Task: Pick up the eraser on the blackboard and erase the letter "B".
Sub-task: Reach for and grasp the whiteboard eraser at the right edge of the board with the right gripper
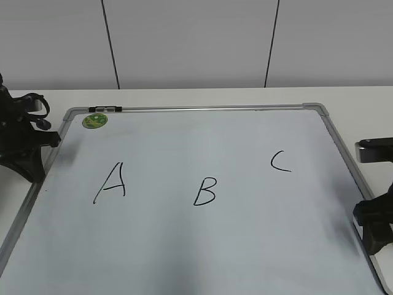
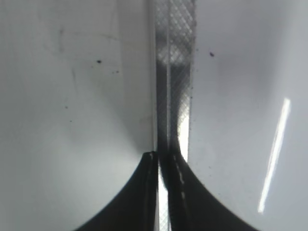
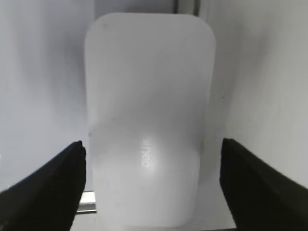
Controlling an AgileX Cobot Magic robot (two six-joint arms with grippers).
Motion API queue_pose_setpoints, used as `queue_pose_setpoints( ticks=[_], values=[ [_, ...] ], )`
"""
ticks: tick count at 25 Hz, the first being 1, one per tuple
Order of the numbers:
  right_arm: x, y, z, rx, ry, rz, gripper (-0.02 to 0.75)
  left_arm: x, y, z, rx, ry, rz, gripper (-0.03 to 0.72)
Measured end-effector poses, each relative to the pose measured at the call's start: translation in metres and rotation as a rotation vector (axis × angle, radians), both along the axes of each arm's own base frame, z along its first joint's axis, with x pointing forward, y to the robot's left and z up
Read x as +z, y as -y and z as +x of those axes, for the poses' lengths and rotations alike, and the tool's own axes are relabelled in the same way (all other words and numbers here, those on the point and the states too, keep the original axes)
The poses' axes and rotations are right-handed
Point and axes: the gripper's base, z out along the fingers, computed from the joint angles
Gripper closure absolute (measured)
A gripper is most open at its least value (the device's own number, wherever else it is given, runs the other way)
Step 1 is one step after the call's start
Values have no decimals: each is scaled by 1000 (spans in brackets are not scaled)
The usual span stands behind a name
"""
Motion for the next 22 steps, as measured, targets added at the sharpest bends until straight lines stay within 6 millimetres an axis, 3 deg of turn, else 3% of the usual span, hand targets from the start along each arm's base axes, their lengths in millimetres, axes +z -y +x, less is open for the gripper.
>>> queue_pose_setpoints(
  ticks=[22],
  values=[
    [0, -3, 9, -55, 100, 23, 99, 0, 0, 0, 2, 0, -3, 652]
  ],
)
